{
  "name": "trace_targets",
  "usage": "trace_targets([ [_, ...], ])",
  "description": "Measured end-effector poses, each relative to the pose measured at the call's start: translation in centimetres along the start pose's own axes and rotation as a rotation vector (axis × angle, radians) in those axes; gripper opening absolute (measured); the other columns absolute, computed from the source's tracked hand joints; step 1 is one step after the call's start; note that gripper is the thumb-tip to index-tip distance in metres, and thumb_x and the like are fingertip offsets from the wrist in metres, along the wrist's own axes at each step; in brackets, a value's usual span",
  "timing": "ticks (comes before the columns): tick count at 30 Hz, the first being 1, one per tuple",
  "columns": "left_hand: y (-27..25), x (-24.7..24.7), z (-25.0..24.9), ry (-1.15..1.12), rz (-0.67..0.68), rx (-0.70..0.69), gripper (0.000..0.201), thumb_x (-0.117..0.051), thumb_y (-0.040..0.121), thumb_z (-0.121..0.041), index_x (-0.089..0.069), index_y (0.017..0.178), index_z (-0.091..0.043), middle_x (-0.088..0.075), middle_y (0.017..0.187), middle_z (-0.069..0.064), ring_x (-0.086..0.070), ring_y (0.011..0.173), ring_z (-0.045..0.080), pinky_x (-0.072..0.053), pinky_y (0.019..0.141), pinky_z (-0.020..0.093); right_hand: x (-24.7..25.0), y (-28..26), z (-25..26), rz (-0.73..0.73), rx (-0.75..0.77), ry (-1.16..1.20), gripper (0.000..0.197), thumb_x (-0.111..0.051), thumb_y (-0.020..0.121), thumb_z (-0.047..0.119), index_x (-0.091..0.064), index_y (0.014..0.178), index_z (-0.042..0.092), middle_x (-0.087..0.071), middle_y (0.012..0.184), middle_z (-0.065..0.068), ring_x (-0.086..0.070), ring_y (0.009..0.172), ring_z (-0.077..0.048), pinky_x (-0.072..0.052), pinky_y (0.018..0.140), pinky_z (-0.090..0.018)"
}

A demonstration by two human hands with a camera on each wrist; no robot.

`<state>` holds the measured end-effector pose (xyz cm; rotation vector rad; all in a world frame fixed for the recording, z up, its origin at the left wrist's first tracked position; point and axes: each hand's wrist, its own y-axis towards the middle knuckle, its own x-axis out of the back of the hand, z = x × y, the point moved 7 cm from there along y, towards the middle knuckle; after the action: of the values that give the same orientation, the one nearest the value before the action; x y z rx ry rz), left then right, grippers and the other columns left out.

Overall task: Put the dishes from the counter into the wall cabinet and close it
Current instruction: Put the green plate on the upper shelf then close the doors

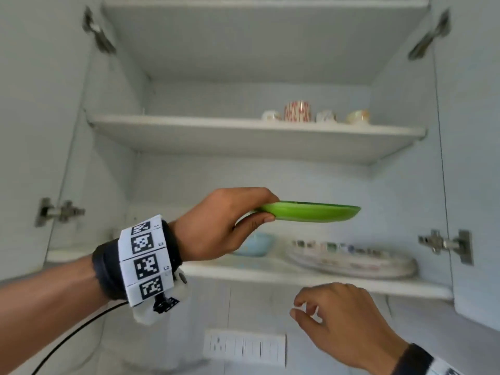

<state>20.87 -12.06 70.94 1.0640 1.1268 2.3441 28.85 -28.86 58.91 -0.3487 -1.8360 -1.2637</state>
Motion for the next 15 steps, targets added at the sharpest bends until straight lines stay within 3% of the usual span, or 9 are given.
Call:
trace_targets([
  [4, 3.6, 3.3, 4.0, 0.132, -0.08, -0.042, 0.022, -0.049, 0.099, -0.026, -0.062, 0.107, -0.01, -0.063, 0.089, -0.003, -0.058, 0.075, 0.017, -0.048, 0.068, 0.032, 5.0, 5.7, -0.3, -0.27, 0.062, -0.061, 0.037, -0.042, 0.079, 0.067, -0.062, 0.1, 0.044, -0.063, 0.096, 0.026, -0.062, 0.087, 0.001, -0.049, 0.065, -0.026],
  [8, 6.5, 6.6, 8.0, 0.251, -0.153, -0.07, 0.022, -0.05, 0.098, -0.028, -0.062, 0.106, -0.012, -0.064, 0.087, -0.003, -0.059, 0.074, 0.018, -0.047, 0.067, 0.03, 9.8, 11.3, -1.0, -0.464, 0.104, -0.171, 0.038, -0.046, 0.081, 0.065, -0.059, 0.111, 0.046, -0.053, 0.116, 0.027, -0.052, 0.102, -0.001, -0.048, 0.065, -0.025],
  [12, 9.0, 10.1, 13.0, 0.324, -0.253, 0.01, 0.02, -0.051, 0.097, -0.03, -0.061, 0.102, -0.014, -0.058, 0.078, -0.01, -0.05, 0.065, 0.001, -0.036, 0.061, 0.008, 13.8, 17.6, -2.4, -0.518, 0.101, -0.196, 0.057, -0.043, 0.086, 0.067, -0.042, 0.137, 0.042, -0.038, 0.146, 0.008, -0.04, 0.127, -0.015, -0.048, 0.091, -0.036],
  [15, 10.5, 11.8, 17.1, 0.376, -0.274, 0.073, 0.02, -0.05, 0.095, -0.029, -0.06, 0.101, -0.014, -0.053, 0.074, -0.012, -0.049, 0.063, -0.008, -0.034, 0.059, 0.007, 16.1, 22.0, -4.2, -0.546, 0.057, -0.221, 0.066, -0.04, 0.086, 0.069, -0.028, 0.145, 0.042, -0.025, 0.156, 0.003, -0.027, 0.139, -0.02, -0.036, 0.107, -0.041],
])
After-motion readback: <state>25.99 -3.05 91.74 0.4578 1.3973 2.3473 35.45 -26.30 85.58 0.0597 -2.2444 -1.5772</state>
